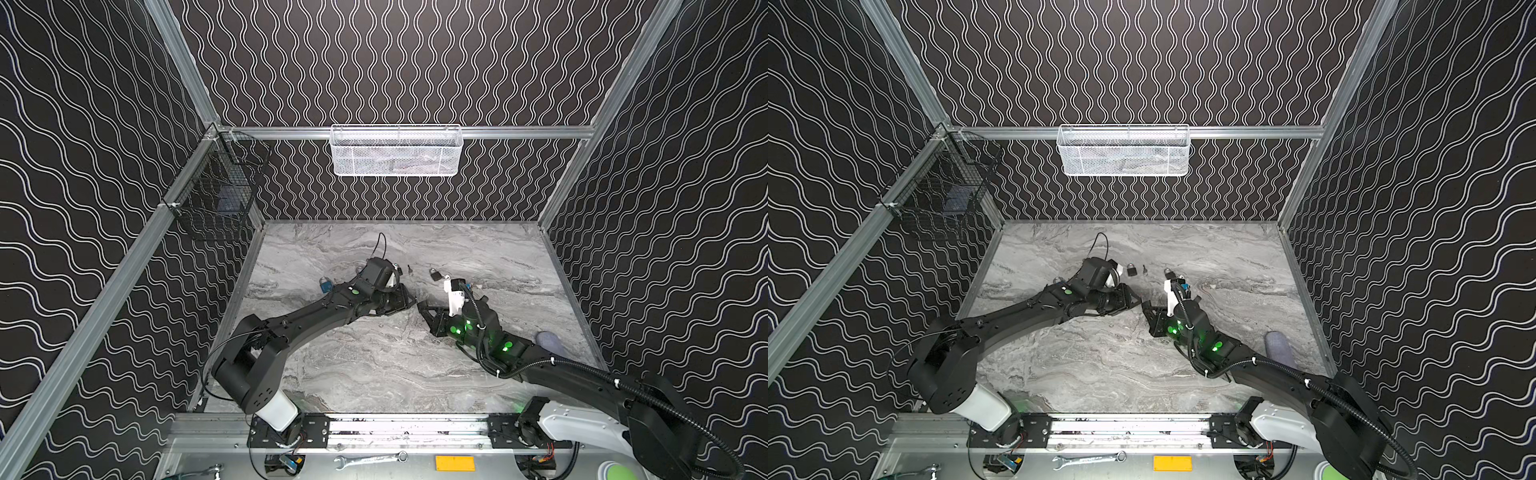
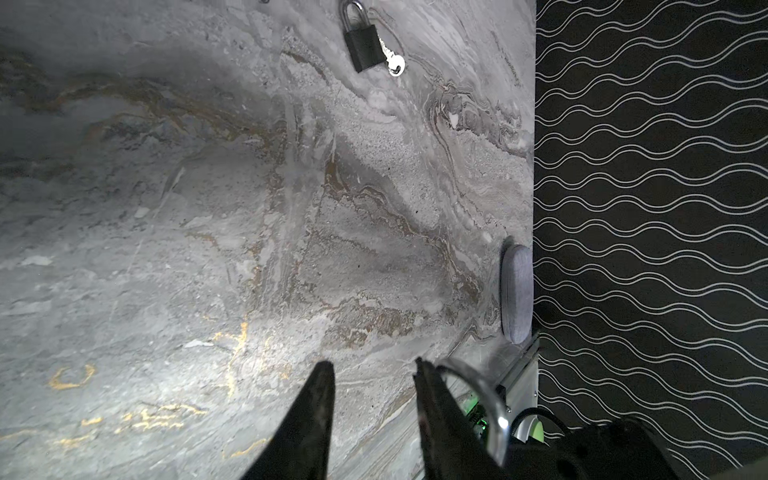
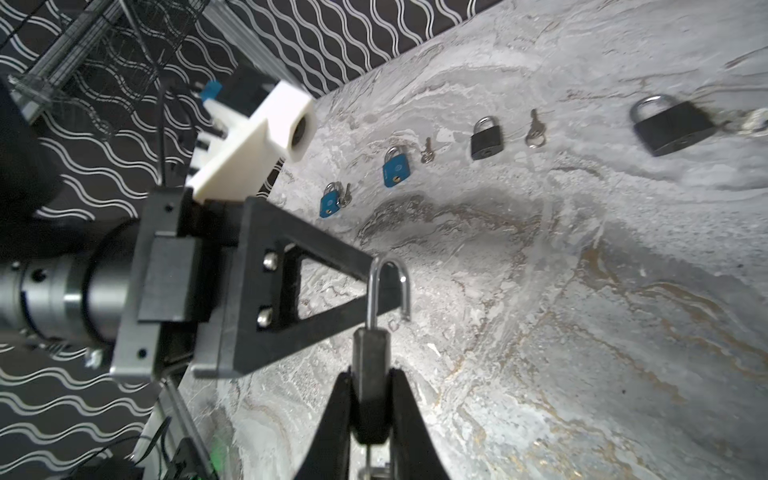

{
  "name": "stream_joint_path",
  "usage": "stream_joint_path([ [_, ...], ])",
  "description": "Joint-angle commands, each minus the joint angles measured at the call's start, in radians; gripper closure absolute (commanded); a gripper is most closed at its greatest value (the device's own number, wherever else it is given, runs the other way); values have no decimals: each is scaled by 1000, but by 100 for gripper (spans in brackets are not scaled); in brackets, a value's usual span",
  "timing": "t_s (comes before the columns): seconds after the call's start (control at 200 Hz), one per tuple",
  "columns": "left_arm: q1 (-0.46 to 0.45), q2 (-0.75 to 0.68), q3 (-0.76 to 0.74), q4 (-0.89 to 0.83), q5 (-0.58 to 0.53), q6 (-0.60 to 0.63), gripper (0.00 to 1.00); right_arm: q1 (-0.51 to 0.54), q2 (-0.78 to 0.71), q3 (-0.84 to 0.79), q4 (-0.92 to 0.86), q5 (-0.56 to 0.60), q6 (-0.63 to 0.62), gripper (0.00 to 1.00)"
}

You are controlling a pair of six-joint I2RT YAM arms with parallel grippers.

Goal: Lock with the key

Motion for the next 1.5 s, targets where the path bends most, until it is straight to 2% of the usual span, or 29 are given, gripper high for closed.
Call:
stream_joint_path([
  [0.0, 2, 1, 7, 69, 4, 27, 63, 0, 9, 12, 35, -73, 12, 100],
  [0.165, 4, -35, -25, 113, -25, 58, 61, 0, 3, 1, 25, -75, 18, 100],
  [0.235, 10, -69, -63, 134, -42, 71, 57, -4, -14, -6, 17, -60, 12, 100],
  [0.375, 33, -124, -133, 179, -36, 108, 56, -20, -25, 5, -16, -71, -5, 100],
  [0.515, 48, -147, -186, 273, 32, 132, 55, -39, -18, 19, -37, -121, -39, 100],
  [0.676, 64, -173, -265, 466, 134, 77, 51, -66, -8, 18, -39, -186, -69, 100],
  [0.756, 64, -162, -274, 540, 177, 64, 51, -75, 1, 16, -29, -211, -74, 100],
  [0.871, 64, -116, -252, 589, 227, 53, 46, -78, 18, 19, -16, -247, -76, 100],
  [1.016, 62, -72, -229, 602, 258, 45, 49, -78, 34, 26, 1, -265, -74, 100],
  [1.306, 59, -62, -207, 493, 240, 71, 49, -79, 43, 35, 6, -266, -73, 100],
  [1.401, 71, -84, -193, 397, 207, 107, 48, -80, 37, 37, -6, -263, -76, 100],
  [1.496, 78, -105, -171, 308, 183, 131, 44, -81, 26, 33, -7, -260, -77, 100],
])
